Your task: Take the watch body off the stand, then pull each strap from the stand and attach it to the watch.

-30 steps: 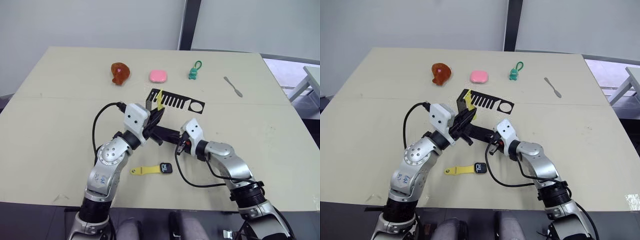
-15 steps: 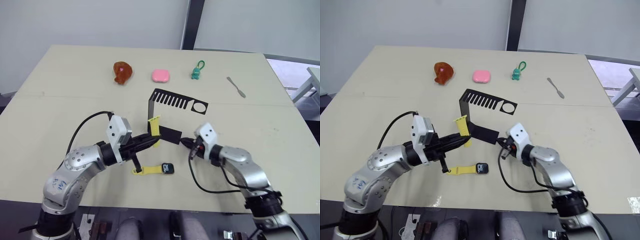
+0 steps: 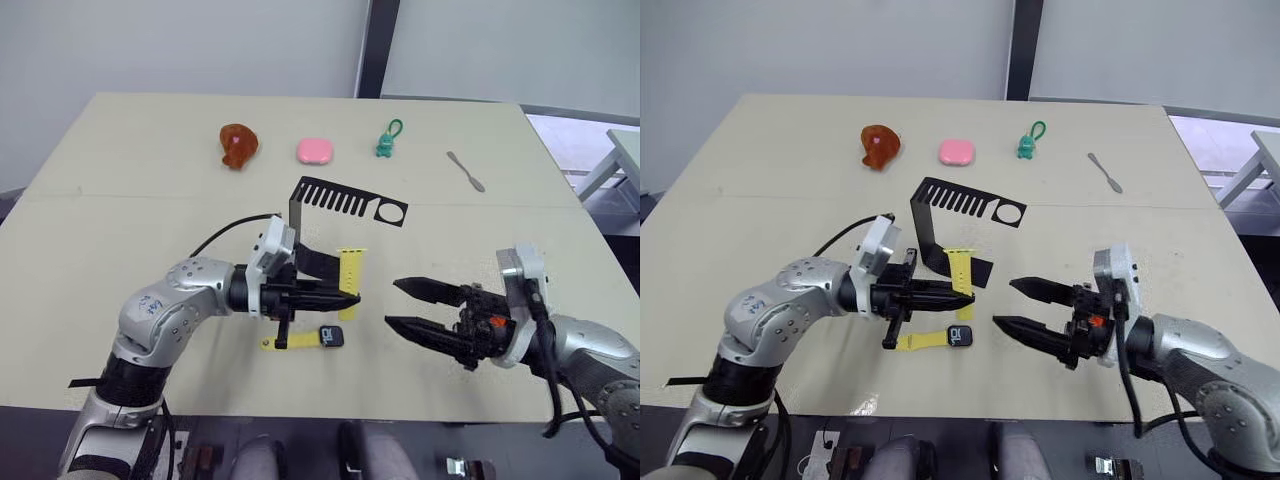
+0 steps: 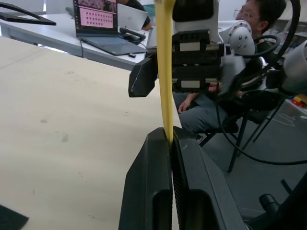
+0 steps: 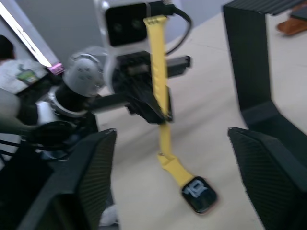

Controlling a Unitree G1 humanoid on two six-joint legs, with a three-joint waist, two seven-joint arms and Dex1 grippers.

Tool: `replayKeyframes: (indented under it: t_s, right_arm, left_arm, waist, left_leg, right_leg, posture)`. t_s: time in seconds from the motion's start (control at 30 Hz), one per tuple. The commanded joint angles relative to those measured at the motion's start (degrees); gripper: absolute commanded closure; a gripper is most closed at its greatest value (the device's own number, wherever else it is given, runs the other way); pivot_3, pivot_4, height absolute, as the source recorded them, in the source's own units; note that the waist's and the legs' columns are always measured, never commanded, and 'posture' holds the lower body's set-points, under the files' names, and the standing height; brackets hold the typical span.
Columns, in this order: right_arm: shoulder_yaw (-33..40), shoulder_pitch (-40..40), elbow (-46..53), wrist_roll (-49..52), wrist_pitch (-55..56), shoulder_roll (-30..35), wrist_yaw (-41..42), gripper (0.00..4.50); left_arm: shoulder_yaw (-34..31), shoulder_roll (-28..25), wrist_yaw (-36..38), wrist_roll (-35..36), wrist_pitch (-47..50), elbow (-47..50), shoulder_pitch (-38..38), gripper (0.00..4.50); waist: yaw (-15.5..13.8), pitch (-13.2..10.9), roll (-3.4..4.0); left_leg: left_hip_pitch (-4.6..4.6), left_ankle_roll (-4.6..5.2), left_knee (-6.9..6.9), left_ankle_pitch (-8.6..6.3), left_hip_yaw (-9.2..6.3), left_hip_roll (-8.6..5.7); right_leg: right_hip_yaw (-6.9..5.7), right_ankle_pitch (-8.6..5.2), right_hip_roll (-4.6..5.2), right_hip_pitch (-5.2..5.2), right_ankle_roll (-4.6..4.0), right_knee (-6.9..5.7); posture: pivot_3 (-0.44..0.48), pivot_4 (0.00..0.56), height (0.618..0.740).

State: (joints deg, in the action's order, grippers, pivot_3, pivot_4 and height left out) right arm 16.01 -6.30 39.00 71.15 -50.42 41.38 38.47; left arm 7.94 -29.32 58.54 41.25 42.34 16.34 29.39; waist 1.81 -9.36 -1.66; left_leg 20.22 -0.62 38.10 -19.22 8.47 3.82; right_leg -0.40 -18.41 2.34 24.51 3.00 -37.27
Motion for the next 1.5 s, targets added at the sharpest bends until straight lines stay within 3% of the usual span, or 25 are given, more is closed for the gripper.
replayKeyframes:
  t_s: [0.03, 0.33, 0.47, 1.03, 1.37, 1.5]
  right_arm:
    - [-2.8, -4.3, 0.9, 3.8, -0.6, -1.0, -7.2, 0.04]
    - [-10.4, -8.7, -0.6, 0.8, 0.5, -4.9, -11.4, 0.04]
    - [-9.5, -7.9, -0.7, 2.0, 1.4, -6.3, -11.9, 1.35]
    - [-8.3, -6.0, -4.5, 10.5, 6.3, -14.1, -16.7, 1.35]
    - [-8.8, -6.1, -4.5, 10.6, 6.2, -13.3, -17.6, 1.35]
    - [-9.2, -6.4, -4.7, 9.9, 6.3, -13.6, -17.2, 2.63]
  left_arm:
    - [1.0, 0.8, 1.9, -0.9, -2.3, -0.5, 1.3, 4.5]
    - [1.2, 2.6, 0.9, -2.3, -3.5, -0.8, 1.0, 4.5]
    - [0.3, 2.3, 0.2, -1.0, -2.3, 0.6, -0.3, 4.5]
    - [-3.9, 4.9, -3.8, 7.0, 4.7, 1.9, -0.9, 4.5]
    - [-3.5, 5.3, -5.1, 6.9, 4.8, 1.6, 0.0, 4.5]
    - [-2.4, 5.4, -4.8, 5.7, 3.7, 1.6, -0.1, 4.5]
  waist:
    - [0.0, 0.0, 0.0]
    - [-0.3, 0.0, 0.0]
    - [-0.1, 0.0, 0.0]
    - [-0.2, 0.0, 0.0]
    - [-0.2, 0.0, 0.0]
    - [-0.2, 0.0, 0.0]
  left_leg:
    - [0.01, 0.0, 0.01, 0.0, 0.0, 0.0]
    - [0.13, 0.07, 0.03, 0.0, -0.04, -0.02]
    - [0.12, 0.07, 0.0, 0.01, -0.04, 0.0]
    - [0.11, 0.07, 0.01, 0.01, -0.04, 0.0]
    - [0.12, 0.07, 0.01, 0.01, -0.04, -0.01]
    - [0.12, 0.07, 0.01, 0.01, -0.04, -0.02]
  right_leg:
    - [0.01, 0.0, 0.0, 0.0, 0.0, 0.0]
    - [0.02, 0.04, 0.04, 0.02, 0.09, 0.17]
    - [0.02, 0.04, 0.02, 0.02, 0.09, 0.15]
    - [0.02, 0.04, 0.03, 0.02, 0.09, 0.14]
    - [0.02, 0.04, 0.03, 0.02, 0.09, 0.15]
    - [0.02, 0.04, 0.03, 0.02, 0.09, 0.15]
  posture:
    - [0.0, 0.15, 0.74]
    - [0.0, 0.15, 0.74]
    - [0.0, 0.15, 0.74]
    - [0.0, 0.15, 0.74]
    - [0.0, 0.15, 0.74]
    - [0.0, 0.15, 0.74]
